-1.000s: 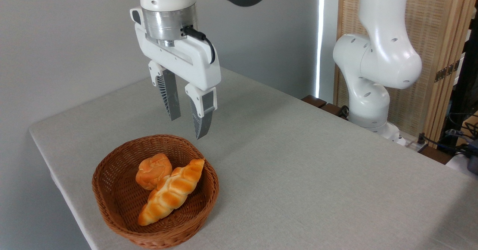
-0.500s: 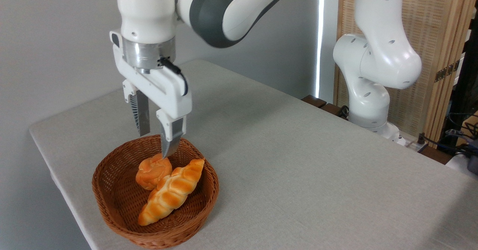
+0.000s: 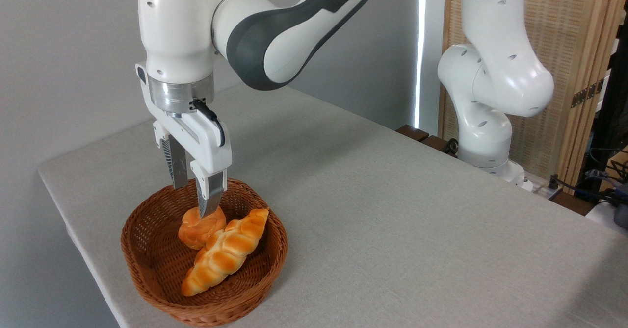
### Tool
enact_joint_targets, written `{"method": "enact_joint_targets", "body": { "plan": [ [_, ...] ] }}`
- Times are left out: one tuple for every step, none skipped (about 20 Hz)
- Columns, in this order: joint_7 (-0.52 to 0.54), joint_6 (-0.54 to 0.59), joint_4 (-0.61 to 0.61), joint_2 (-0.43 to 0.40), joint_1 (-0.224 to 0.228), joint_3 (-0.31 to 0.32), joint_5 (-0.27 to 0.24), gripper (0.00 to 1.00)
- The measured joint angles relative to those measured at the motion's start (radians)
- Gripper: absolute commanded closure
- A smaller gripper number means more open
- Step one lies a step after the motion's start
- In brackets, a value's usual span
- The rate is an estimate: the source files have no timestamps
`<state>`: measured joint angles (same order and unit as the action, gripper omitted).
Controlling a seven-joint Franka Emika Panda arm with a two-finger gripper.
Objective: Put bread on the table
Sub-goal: 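Lower the open gripper over the round orange bun in the basket, then close the gripper fingers around the round orange bun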
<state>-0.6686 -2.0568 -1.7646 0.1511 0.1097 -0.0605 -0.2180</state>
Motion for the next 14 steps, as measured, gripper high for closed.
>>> {"method": "enact_joint_targets", "body": {
  "plan": [
    [0.0, -0.001, -0.001, 0.005, 0.0, -0.006, 0.0, 0.0],
    [0.0, -0.004, -0.003, 0.011, 0.0, -0.012, 0.0, 0.0],
    [0.0, -0.007, -0.004, 0.018, 0.001, -0.017, 0.0, 0.0],
    [0.0, -0.008, -0.004, 0.024, 0.0, -0.02, 0.0, 0.0],
    [0.0, -0.01, -0.004, 0.031, 0.0, -0.022, 0.0, 0.0],
    [0.0, -0.011, -0.004, 0.036, 0.0, -0.022, 0.0, 0.0],
    [0.0, -0.013, -0.004, 0.042, 0.0, -0.022, 0.0, 0.0],
    [-0.001, -0.014, -0.004, 0.046, 0.0, -0.022, 0.0, 0.0],
    [-0.001, -0.015, -0.004, 0.049, 0.0, -0.022, 0.0, 0.0],
    [-0.002, -0.016, -0.004, 0.05, 0.0, -0.022, 0.0, 0.0],
    [-0.003, -0.016, -0.004, 0.05, 0.0, -0.022, 0.0, 0.0],
    [-0.003, -0.017, -0.004, 0.052, 0.0, -0.022, 0.0, 0.0],
    [-0.003, -0.017, -0.004, 0.054, 0.0, -0.022, 0.0, 0.0],
    [-0.004, -0.018, -0.004, 0.057, 0.0, -0.022, 0.0, 0.0]
  ]
}}
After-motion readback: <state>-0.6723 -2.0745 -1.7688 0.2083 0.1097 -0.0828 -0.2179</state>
